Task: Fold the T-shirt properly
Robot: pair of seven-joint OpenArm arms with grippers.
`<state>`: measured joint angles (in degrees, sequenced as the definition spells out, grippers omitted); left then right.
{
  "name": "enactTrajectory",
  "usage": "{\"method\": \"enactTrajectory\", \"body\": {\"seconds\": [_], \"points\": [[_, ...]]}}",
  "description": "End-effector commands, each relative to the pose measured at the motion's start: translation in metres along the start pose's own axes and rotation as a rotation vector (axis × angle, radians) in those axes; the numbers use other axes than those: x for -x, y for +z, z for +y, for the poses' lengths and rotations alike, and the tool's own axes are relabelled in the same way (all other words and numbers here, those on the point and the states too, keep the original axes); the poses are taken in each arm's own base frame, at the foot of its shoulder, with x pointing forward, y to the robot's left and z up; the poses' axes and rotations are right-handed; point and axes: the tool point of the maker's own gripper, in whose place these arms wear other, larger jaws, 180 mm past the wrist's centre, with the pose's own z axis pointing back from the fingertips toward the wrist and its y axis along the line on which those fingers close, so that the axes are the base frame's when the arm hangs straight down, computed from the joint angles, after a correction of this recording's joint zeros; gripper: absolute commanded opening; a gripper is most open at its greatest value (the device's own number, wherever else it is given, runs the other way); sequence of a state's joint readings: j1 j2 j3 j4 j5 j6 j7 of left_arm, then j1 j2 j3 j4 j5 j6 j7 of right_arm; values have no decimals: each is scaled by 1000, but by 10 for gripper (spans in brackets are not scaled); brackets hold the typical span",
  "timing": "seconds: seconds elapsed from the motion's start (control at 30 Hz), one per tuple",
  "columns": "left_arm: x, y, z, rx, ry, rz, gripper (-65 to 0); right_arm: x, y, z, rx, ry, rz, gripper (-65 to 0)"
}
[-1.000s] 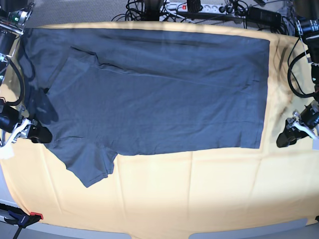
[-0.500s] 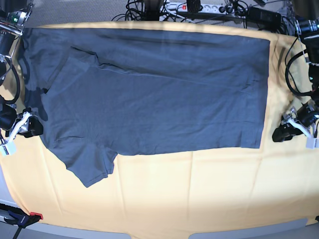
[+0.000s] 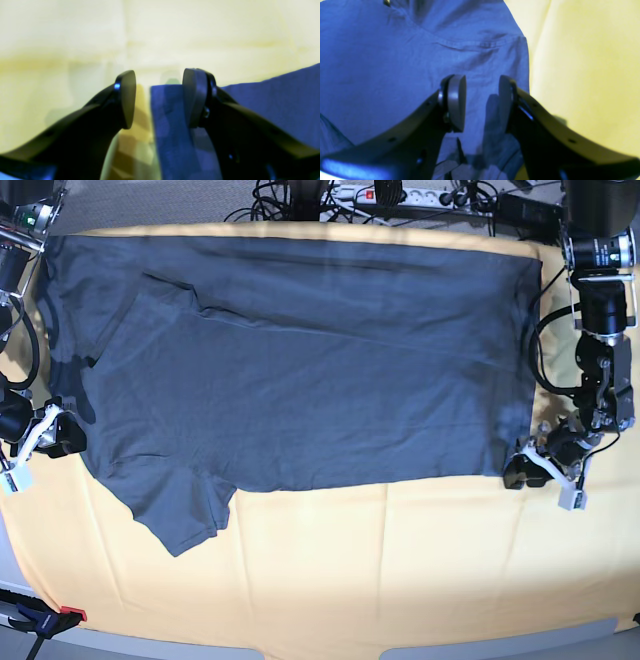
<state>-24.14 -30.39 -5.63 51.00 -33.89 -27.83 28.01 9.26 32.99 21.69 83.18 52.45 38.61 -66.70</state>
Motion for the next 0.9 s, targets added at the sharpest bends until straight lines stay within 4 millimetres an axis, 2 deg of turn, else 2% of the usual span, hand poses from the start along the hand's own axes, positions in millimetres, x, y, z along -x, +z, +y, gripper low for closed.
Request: {"method": "enactTrajectory", "body": {"seconds": [0.0, 0.13, 0.23, 0.3, 0.47, 0.57, 0.63, 0.8, 0.87], "points": [[-22, 2, 0, 2, -21, -51, -333, -21, 10, -5, 13, 26, -57, -413], [5, -6, -3, 11, 23, 26, -333, -24, 11, -5, 11, 29, -67, -413], [19, -8, -1, 21, 69, 50, -333, -28, 14, -7, 13, 43, -73, -413], [28, -7, -7, 65, 103, 74, -333, -30, 17, -10, 20, 47, -78, -413], [35, 0, -41, 259, 125, 128, -334, -37, 20, -12, 26, 52, -115, -413], [31, 1, -42, 275, 142, 114, -341, -38, 20, -12, 25, 52, -118, -410], [26, 3, -40, 271, 149, 92, -386, -38, 19, -11, 24, 51, -122, -408], [14, 6, -16, 178, 193, 45, -632, -52, 16, -14, 67, 69, -214, -350], [14, 6, -8, 141, 214, 44, -650, -58, 11, -15, 93, 80, -262, -348]]}}
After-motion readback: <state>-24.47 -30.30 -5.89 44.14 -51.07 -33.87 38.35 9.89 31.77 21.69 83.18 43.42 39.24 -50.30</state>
